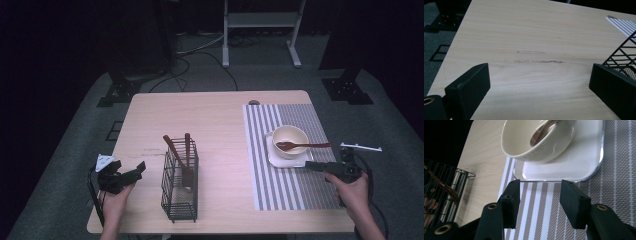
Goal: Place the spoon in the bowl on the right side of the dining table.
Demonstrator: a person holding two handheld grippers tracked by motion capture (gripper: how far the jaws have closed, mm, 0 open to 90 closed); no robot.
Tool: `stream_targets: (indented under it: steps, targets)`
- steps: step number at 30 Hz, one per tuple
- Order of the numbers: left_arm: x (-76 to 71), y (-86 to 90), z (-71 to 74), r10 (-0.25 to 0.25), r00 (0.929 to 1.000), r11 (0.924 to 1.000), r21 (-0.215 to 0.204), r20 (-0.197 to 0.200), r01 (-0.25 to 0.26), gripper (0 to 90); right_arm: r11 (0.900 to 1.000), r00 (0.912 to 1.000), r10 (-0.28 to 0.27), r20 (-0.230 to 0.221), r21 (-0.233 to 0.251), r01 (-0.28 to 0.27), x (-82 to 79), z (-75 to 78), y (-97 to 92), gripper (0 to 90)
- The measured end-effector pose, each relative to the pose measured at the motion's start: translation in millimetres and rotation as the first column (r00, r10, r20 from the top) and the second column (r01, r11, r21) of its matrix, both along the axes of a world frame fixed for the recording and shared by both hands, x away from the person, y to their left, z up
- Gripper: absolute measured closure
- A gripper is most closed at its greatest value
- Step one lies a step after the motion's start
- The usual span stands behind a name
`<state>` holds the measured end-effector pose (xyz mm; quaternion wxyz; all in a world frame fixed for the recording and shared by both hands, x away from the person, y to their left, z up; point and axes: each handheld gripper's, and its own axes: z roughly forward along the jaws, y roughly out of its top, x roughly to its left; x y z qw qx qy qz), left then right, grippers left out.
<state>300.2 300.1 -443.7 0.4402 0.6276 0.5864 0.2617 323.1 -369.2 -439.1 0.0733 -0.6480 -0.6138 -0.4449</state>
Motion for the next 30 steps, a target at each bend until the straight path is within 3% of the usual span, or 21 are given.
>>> stream_targets:
  steps: [30]
  targets:
    - [-0.3, 0.8, 0.0, 0.002, 1.0, 1.0, -0.002, -0.001, -0.002, 2.6, 0.9949, 0.995, 0.1, 0.004, -0.018, -0.1, -12.2, -8.8, 34.1, 49.1]
